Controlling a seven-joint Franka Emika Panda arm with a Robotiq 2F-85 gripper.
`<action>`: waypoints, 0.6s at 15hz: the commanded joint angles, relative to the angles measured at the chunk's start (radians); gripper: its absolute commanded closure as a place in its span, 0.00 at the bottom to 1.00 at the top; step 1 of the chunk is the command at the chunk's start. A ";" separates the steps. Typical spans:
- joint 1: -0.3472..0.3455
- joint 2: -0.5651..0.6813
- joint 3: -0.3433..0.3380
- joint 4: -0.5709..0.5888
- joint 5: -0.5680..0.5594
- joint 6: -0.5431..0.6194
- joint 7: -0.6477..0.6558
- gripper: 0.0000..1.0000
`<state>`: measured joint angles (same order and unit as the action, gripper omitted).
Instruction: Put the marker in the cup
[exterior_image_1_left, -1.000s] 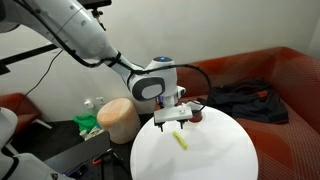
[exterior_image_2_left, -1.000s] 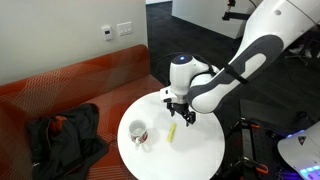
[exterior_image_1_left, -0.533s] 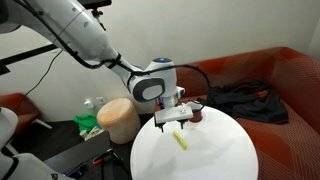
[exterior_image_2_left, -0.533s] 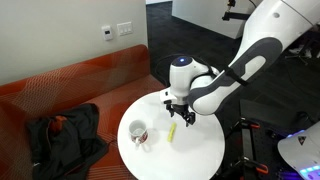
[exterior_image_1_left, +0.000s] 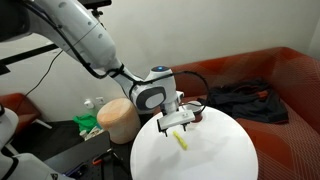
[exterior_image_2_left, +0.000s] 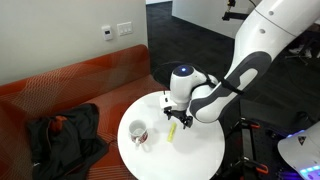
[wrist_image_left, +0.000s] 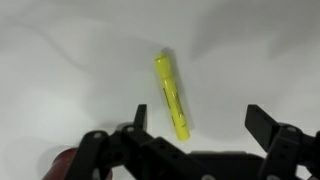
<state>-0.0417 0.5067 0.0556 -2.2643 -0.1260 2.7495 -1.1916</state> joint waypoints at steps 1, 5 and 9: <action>-0.042 0.035 0.035 0.004 -0.037 0.050 -0.018 0.00; -0.061 0.086 0.048 0.029 -0.062 0.076 -0.026 0.00; -0.073 0.142 0.057 0.078 -0.081 0.095 -0.021 0.00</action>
<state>-0.0867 0.6009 0.0906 -2.2332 -0.1850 2.8128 -1.1955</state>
